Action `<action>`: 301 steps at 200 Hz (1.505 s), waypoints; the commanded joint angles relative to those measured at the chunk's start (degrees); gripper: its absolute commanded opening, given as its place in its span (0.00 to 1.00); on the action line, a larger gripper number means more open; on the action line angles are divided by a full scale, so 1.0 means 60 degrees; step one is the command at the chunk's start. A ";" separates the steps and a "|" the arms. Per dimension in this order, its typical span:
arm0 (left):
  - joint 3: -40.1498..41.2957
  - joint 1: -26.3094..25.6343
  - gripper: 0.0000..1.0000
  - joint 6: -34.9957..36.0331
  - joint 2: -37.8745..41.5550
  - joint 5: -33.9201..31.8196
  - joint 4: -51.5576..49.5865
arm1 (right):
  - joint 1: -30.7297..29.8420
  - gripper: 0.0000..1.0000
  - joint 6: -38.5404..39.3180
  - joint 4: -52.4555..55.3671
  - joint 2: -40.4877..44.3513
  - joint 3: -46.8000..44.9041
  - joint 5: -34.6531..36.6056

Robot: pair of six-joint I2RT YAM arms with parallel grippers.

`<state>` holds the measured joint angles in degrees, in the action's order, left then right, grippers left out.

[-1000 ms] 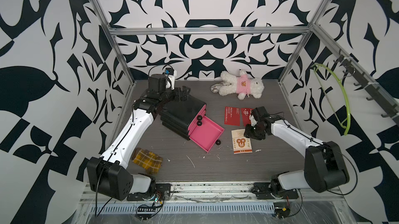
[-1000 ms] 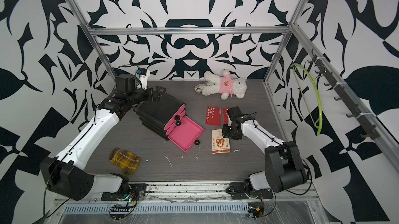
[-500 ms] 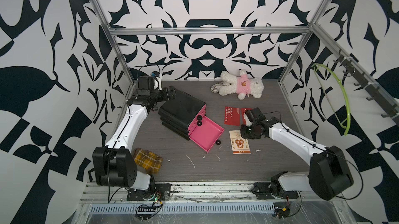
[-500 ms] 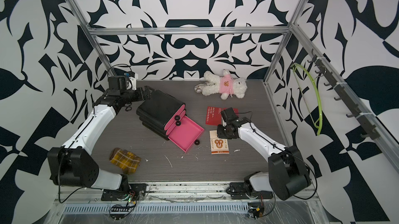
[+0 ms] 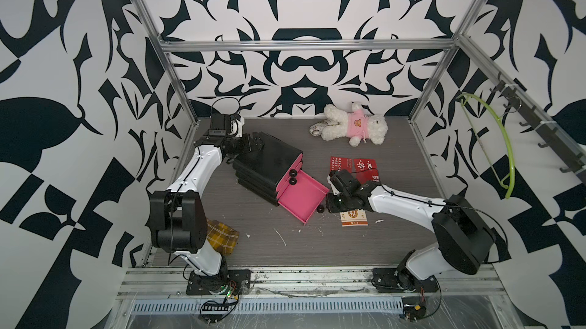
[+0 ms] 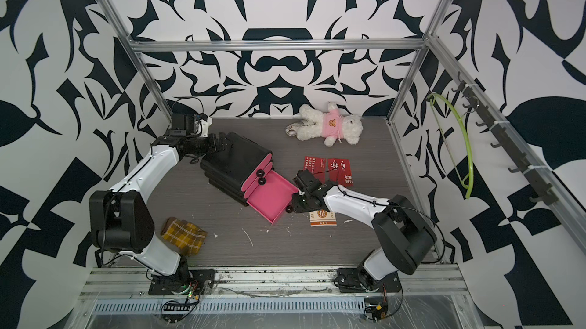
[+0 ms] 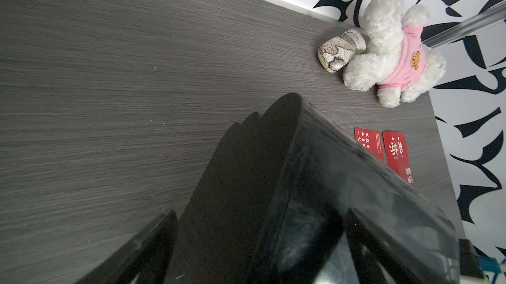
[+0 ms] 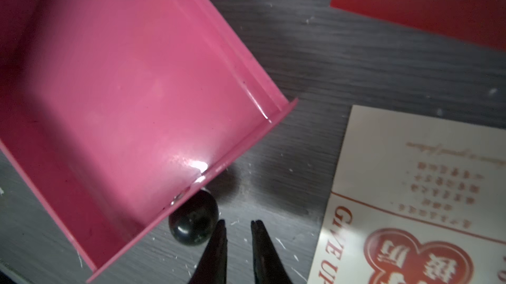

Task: Take the postcards out of the drawer
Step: Close the drawer in the storage box.

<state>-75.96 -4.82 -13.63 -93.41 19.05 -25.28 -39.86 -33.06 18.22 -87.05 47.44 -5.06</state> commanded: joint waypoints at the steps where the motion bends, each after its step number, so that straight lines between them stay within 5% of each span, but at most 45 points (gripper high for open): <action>1: -0.0181 0.0001 0.99 0.0067 -0.0143 0.0306 -0.0418 | -0.0051 0.19 -0.0213 -0.1071 -0.0096 0.0340 0.0243; 143: -0.0179 0.0010 0.98 -0.0424 -0.0547 0.1326 -0.0431 | -0.0330 0.18 -0.0633 -0.4785 -0.1823 0.0900 -0.0677; 301: -0.0274 -0.0001 0.98 -0.0510 -0.0546 0.1513 -0.0538 | -0.0359 0.12 -0.0281 -0.3598 -0.0871 0.0386 0.0007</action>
<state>-76.51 -4.78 -16.51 -95.74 26.83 -25.82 -41.74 -35.07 -4.14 -91.37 50.83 -5.82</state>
